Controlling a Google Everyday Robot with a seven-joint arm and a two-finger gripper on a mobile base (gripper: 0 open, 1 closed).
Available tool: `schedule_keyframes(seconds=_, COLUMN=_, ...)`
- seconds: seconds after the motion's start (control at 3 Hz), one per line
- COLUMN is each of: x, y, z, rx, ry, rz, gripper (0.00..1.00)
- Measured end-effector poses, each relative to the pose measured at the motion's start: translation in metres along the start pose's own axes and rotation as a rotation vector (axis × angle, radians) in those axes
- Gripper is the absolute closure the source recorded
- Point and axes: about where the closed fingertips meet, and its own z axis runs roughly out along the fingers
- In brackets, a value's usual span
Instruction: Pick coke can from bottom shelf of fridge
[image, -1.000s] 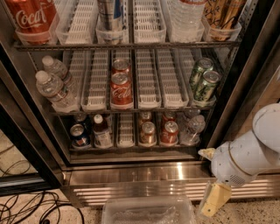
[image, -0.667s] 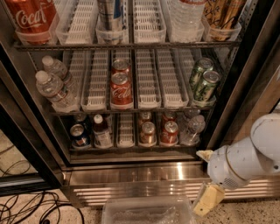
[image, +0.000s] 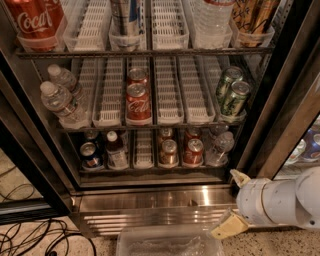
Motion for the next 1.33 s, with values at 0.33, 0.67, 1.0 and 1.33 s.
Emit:
schedule_keyframes(seconds=0.33, x=-0.008, y=-0.017, z=0.003, rx=0.112, ry=-0.123, rz=0.034, gripper=0.00)
schedule_keyframes(seconds=0.67, x=-0.016, y=-0.033, z=0.010, rx=0.172, ry=-0.236, rz=0.102, gripper=0.00)
schedule_keyframes(seconds=1.0, x=-0.018, y=-0.046, z=0.018, rx=0.211, ry=-0.324, rz=0.199, gripper=0.00)
schedule_keyframes(seconds=1.33, x=-0.025, y=-0.050, z=0.022, rx=0.264, ry=-0.369, rz=0.273, gripper=0.00)
